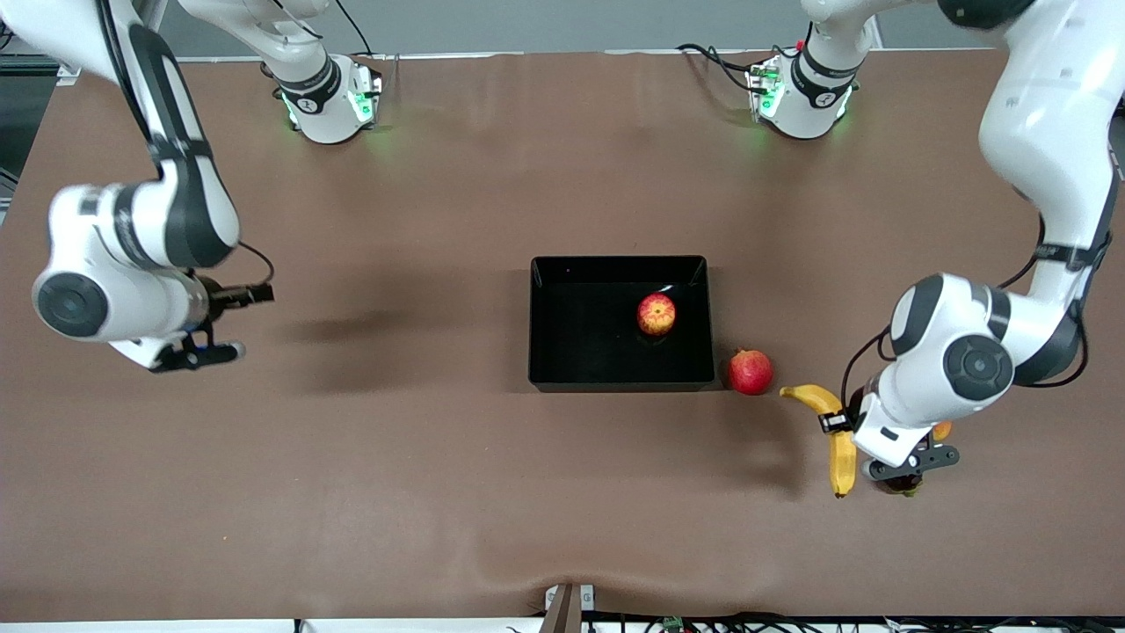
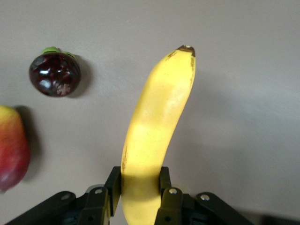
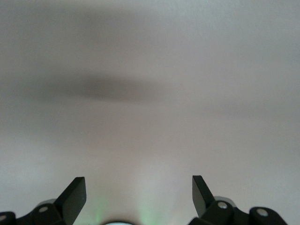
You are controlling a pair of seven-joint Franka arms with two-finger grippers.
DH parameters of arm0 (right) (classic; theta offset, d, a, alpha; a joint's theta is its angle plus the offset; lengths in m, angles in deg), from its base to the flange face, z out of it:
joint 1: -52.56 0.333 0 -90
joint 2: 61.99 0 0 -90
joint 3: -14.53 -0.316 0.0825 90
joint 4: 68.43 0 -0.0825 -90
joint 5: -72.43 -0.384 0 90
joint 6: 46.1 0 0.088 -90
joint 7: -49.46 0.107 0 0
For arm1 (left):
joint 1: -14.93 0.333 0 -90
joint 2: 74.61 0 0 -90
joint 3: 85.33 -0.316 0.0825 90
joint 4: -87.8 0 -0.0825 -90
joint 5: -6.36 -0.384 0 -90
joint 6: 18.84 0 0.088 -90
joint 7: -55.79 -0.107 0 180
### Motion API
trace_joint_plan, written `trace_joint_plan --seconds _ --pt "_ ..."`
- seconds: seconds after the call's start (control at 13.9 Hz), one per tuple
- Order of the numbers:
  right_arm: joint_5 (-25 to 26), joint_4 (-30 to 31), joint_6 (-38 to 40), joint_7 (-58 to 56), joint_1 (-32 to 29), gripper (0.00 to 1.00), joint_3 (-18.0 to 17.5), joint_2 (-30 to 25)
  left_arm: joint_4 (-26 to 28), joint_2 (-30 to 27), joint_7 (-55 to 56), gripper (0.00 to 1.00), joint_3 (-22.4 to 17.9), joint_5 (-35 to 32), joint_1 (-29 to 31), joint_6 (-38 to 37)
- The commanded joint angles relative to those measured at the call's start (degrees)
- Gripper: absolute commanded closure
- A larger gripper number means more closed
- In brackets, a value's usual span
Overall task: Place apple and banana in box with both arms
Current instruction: 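Grasp the banana with the left gripper while the right gripper withdraws, then carry the banana into the tray and open the left gripper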
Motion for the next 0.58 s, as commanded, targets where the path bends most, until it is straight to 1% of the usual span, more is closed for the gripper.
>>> trace_joint_plan --seconds 0.0,0.14,0.29,0.36,0.5 --pt "-1.49 2.29 3.25 -0.84 -0.32 0.00 -0.41 -7.38 1.35 -3.09 6.22 1.00 5.51 0.91 -0.41 -6.00" --pt "-1.84 1.59 3.52 -0.84 -0.50 0.00 -0.14 -10.64 1.79 -2.39 15.89 1.00 9.82 1.10 -2.15 -7.42" --pt "-1.92 -1.21 3.78 -0.66 -0.24 0.00 0.91 -12.40 2.15 -2.04 23.54 1.00 10.10 1.10 -8.55 -7.33" --pt "-2.01 -4.01 4.56 -0.66 -0.24 0.00 1.00 -12.41 2.06 -1.51 26.27 1.00 10.10 0.14 -11.19 -7.33" --pt "-3.85 -10.86 5.97 -0.40 -0.59 0.00 1.26 -12.06 1.88 -0.98 27.44 1.00 9.93 -0.04 -16.99 -7.25"
